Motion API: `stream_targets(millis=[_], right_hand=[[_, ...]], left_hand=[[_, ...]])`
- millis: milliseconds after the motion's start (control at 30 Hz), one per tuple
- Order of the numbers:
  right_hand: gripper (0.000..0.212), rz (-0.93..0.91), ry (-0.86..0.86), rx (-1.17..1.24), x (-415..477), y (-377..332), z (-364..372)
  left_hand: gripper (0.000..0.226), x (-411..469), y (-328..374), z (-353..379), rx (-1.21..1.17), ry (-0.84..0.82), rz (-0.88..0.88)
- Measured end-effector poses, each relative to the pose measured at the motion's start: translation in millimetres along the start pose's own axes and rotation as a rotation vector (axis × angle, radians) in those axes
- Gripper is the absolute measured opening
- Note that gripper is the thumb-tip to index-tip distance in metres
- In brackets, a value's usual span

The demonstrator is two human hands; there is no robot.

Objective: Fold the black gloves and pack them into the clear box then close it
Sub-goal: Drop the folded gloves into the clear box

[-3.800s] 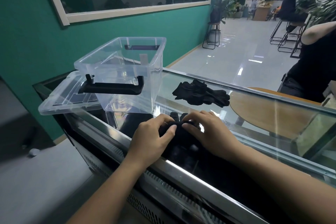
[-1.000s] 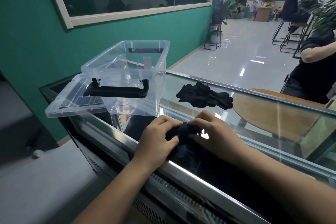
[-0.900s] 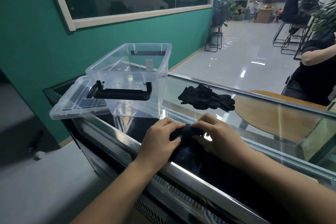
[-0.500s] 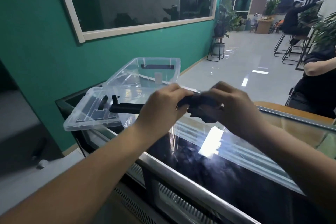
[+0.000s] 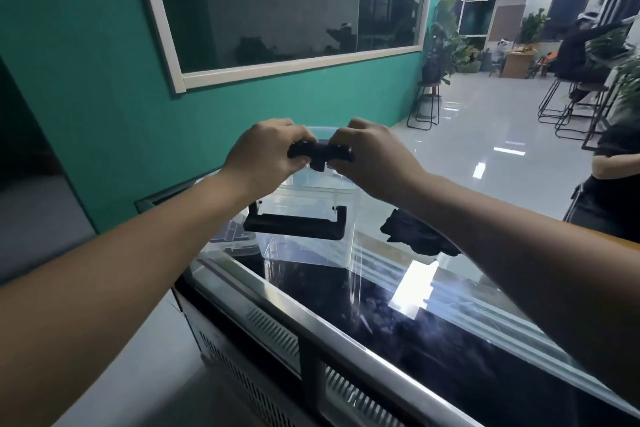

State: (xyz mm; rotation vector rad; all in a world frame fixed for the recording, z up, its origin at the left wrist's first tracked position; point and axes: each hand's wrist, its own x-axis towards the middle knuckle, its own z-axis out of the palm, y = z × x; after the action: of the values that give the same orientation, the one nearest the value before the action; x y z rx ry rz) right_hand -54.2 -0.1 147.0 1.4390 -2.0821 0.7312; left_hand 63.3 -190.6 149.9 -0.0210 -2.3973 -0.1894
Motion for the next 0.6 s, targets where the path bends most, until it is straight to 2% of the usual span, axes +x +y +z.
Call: stream_targets(millis=[167, 300, 433, 600], right_hand=[[0.022, 0.06, -0.118, -0.039, 10.0, -7.6, 19.9], [0.036, 0.045, -0.183, -0.052, 5.3, -10.0, 18.1], [0.029, 0.018, -0.126, -0.047, -0.4, -6.9, 7.2], [0.02, 0.013, -0.044, -0.004, -13.8, 6.9, -12.4]], left_hand=[[0.026, -3.4, -13.2, 3.3, 0.0, -0.119, -0.111], [0.028, -8.2, -17.5, 4.1, -0.018, -0.18, -0.179], [0.021, -9.2, -10.6, 2.5, -0.071, -0.137, -0.193], [0.011, -6.7, 20.8, 13.1, -0.116, -0.032, -0.114]])
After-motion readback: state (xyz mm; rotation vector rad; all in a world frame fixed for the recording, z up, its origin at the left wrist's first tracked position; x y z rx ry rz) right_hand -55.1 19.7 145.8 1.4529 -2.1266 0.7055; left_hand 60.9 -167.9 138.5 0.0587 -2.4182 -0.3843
